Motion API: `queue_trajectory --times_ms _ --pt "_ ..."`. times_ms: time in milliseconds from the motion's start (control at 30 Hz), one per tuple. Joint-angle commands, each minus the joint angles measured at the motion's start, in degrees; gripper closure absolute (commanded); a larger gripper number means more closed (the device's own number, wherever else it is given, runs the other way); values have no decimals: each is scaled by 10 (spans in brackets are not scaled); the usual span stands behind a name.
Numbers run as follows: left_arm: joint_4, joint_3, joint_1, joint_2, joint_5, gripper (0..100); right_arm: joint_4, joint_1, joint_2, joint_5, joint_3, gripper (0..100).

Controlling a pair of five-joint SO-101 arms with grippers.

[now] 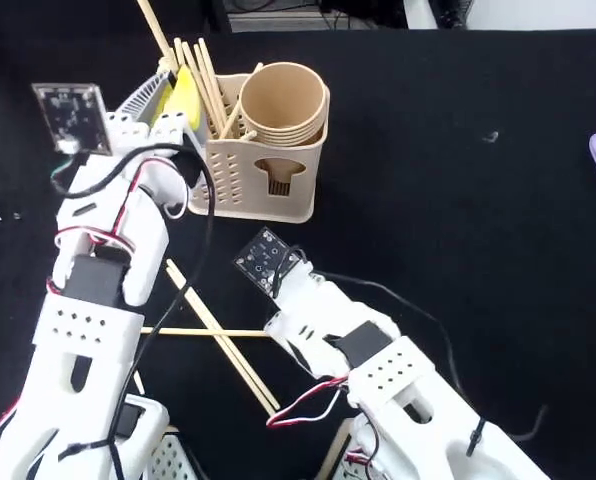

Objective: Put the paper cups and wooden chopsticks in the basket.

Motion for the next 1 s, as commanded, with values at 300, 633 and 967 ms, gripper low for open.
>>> queue_trajectory --times_ms 300,633,967 --pt "-171 38 2 94 2 967 -14 10 -17 0 -4 870" --pt "-150 30 1 150 1 884 -13 10 -17 0 -5 869" --pt "33 -47 -8 102 1 885 -12 10 -17 0 -5 869"
